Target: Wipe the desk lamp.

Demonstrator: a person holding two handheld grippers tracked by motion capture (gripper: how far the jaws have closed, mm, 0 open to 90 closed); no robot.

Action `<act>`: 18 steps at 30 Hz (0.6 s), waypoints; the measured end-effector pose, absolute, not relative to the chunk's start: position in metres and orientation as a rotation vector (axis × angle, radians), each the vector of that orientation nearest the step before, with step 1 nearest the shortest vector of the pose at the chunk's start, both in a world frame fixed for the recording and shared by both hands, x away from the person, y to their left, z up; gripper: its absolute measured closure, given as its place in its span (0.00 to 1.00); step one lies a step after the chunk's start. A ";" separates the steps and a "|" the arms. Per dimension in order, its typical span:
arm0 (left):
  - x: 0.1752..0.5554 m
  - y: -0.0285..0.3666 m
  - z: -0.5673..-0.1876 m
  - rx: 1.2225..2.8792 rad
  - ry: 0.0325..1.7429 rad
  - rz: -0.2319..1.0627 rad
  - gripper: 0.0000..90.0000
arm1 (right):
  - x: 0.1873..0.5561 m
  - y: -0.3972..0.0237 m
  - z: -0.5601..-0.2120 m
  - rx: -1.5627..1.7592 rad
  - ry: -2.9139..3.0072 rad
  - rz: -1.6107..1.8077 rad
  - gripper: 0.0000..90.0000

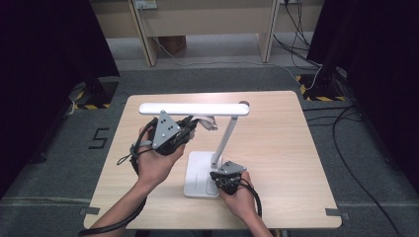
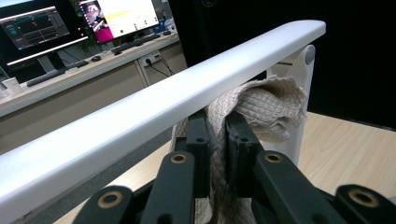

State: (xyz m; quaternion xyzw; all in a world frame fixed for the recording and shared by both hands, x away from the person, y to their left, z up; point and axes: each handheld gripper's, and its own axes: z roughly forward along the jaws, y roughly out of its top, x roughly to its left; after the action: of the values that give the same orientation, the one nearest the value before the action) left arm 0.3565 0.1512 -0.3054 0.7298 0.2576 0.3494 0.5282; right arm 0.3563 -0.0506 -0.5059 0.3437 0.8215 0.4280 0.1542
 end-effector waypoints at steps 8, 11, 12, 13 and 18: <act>0.358 0.146 -0.305 1.747 0.610 0.828 0.90 | 0.356 -0.051 -0.506 0.982 2.352 1.228 1.00; 0.358 0.145 -0.305 1.749 0.609 0.827 0.90 | 0.356 -0.051 -0.506 0.982 2.349 1.230 1.00; 0.358 0.145 -0.305 1.749 0.609 0.827 0.90 | 0.356 -0.051 -0.506 0.982 2.349 1.230 1.00; 0.358 0.144 -0.305 1.748 0.607 0.826 0.90 | 0.356 -0.051 -0.506 0.980 2.348 1.231 1.00; 0.358 0.142 -0.306 1.749 0.603 0.825 0.90 | 0.356 -0.051 -0.507 0.981 2.348 1.232 1.00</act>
State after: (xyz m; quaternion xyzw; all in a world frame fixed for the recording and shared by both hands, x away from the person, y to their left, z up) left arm 0.3580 0.1416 -0.3057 0.7325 0.2527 0.3456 0.5293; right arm 0.3560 -0.0507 -0.5066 0.3426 0.8202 0.4306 0.1567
